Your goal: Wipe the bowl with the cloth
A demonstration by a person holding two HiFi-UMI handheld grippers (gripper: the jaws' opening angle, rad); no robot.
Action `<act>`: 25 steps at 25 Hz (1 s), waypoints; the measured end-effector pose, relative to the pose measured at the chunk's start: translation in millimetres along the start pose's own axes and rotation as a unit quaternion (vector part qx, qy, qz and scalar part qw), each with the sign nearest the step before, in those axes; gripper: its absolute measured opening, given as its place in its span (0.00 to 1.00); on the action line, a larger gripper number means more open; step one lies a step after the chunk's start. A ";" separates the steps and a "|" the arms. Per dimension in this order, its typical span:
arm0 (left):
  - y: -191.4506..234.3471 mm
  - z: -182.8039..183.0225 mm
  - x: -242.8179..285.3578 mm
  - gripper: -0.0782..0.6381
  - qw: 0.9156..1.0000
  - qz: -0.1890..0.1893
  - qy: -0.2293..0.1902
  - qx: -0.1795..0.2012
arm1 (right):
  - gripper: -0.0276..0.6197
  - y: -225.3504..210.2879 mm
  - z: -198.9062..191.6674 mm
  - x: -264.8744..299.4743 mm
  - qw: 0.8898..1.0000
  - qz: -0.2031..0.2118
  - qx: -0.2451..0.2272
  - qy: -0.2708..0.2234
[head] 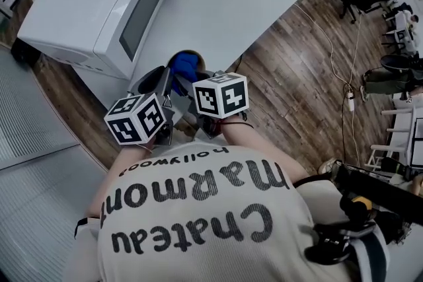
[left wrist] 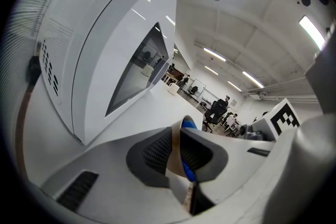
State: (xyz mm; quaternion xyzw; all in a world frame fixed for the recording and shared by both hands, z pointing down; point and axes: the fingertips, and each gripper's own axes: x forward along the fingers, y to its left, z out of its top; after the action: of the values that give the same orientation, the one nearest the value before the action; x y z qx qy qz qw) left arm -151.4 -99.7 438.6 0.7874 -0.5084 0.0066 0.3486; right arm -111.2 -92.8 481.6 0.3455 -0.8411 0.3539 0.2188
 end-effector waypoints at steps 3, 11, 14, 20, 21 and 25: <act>7.9 1.1 0.6 0.18 1.000 0.009 -0.002 -0.006 | 0.14 1.0 -1.8 6.5 1.000 -0.002 -0.021 0.016; 16.3 -3.2 -0.1 0.18 1.000 0.018 0.000 -0.019 | 0.14 -0.8 -10.8 11.6 0.998 -0.001 -0.048 0.048; 15.9 -3.9 -0.9 0.18 1.000 0.019 0.005 -0.014 | 0.14 -1.9 -13.6 10.0 0.996 -0.007 -0.068 0.056; 26.5 -6.6 7.8 0.18 1.000 0.020 0.019 -0.009 | 0.14 -9.9 -17.2 20.9 0.993 -0.012 -0.090 0.073; 28.3 -6.3 10.9 0.18 1.000 0.020 0.020 -0.010 | 0.14 -12.4 -16.5 22.8 0.993 -0.011 -0.088 0.072; 30.7 -7.3 10.8 0.18 0.999 0.023 0.022 -0.012 | 0.14 -13.6 -19.2 22.7 0.993 -0.010 -0.087 0.073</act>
State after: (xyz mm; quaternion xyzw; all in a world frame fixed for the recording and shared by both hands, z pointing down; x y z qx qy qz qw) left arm -168.4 -111.6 464.6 0.7709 -0.5188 0.0261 0.3685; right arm -113.9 -95.2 514.1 0.3068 -0.8468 0.3018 0.3127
